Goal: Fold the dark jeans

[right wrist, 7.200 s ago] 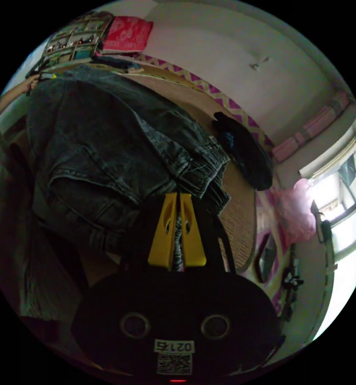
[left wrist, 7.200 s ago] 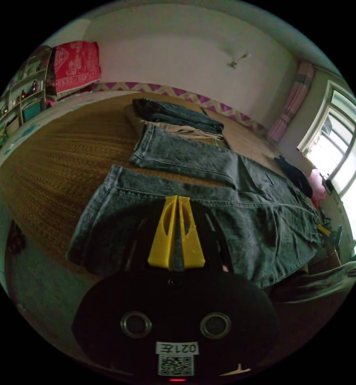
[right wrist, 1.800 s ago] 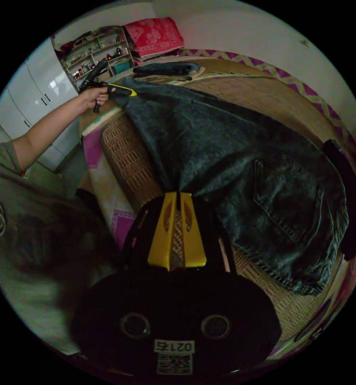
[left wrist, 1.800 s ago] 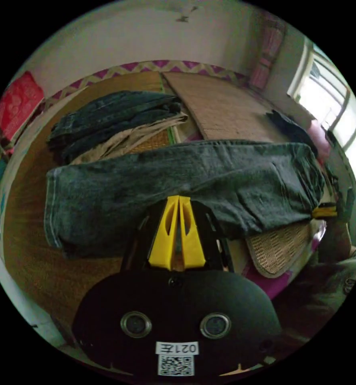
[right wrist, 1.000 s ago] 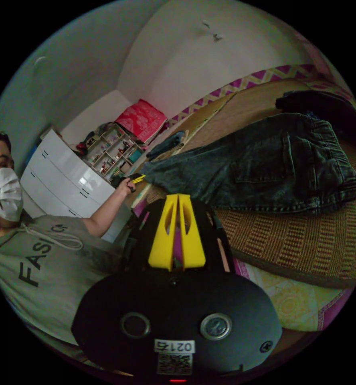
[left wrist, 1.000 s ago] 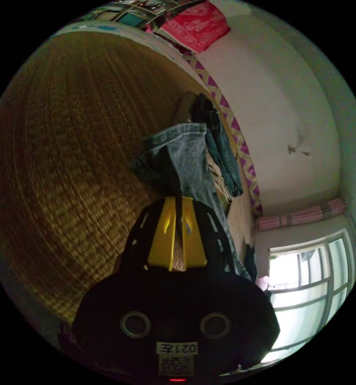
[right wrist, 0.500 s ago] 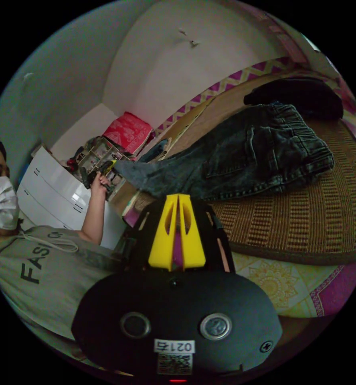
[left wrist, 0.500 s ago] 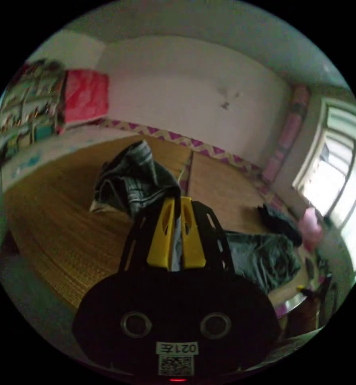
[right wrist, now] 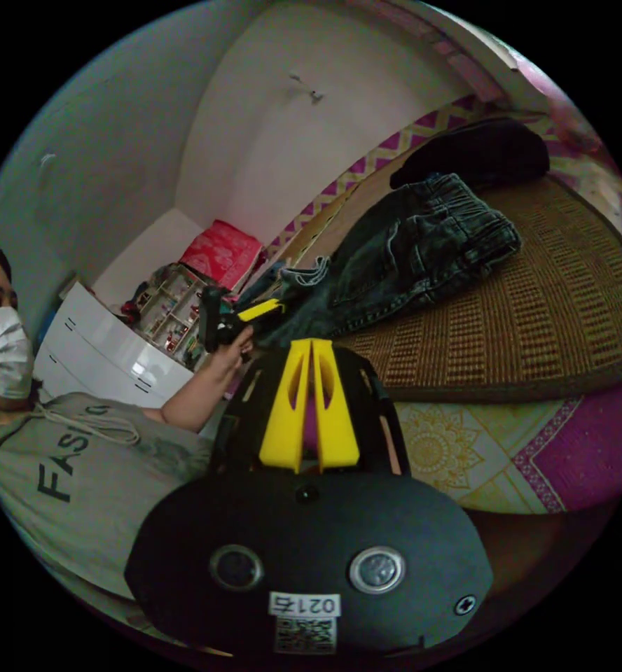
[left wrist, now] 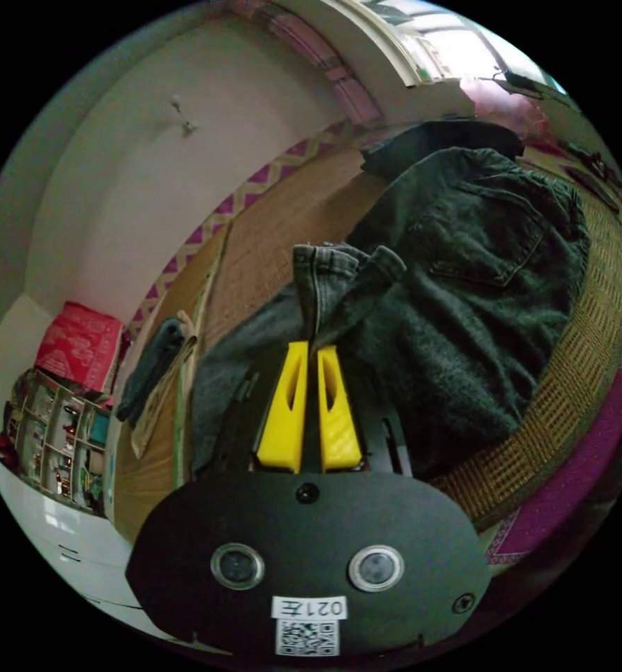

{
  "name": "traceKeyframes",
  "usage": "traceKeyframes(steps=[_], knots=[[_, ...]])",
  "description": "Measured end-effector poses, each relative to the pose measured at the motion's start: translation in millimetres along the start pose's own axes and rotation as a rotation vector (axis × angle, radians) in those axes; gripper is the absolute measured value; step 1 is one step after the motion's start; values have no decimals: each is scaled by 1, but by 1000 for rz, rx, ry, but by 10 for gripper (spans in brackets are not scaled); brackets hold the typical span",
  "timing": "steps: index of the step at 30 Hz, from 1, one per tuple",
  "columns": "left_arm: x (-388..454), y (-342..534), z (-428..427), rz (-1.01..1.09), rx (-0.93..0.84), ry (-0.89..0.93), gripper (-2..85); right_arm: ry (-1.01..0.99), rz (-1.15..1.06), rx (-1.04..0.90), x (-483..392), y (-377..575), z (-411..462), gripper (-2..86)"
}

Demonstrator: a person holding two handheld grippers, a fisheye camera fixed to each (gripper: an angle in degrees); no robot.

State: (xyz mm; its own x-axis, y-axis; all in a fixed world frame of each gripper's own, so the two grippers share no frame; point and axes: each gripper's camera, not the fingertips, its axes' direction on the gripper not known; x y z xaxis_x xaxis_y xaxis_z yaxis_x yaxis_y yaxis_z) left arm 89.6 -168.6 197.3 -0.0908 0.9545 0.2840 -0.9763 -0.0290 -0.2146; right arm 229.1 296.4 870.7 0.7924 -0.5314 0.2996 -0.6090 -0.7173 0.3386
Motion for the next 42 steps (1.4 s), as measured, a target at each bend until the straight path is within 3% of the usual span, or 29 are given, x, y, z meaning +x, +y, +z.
traceKeyframes(steps=[6,10,14,21,23,29,31,34,38,40,42], knots=[[60,20,24,66,-37,3,-2,151,190,140,28,-18,-8,98],[67,38,1,-23,139,53,-5,318,420,298,57,-28,-17,135],[81,49,15,38,117,69,-6,252,502,331,75,-44,3,134],[43,87,8,-57,273,248,-9,135,666,408,104,-62,42,67],[27,99,6,-97,286,247,-10,142,621,429,89,-66,46,59],[-55,157,11,-316,257,417,-10,291,30,395,-104,-118,103,50],[-85,181,19,-393,218,457,-10,322,-272,305,-203,-122,168,50],[-118,208,28,-481,186,479,-10,304,-552,170,-295,-101,272,50],[-148,230,38,-528,148,448,-10,342,-724,-70,-342,-54,424,50],[-165,240,45,-538,112,443,-10,436,-782,-278,-332,-16,523,48],[-178,246,47,-543,110,436,-10,420,-798,-343,-326,4,553,47]])
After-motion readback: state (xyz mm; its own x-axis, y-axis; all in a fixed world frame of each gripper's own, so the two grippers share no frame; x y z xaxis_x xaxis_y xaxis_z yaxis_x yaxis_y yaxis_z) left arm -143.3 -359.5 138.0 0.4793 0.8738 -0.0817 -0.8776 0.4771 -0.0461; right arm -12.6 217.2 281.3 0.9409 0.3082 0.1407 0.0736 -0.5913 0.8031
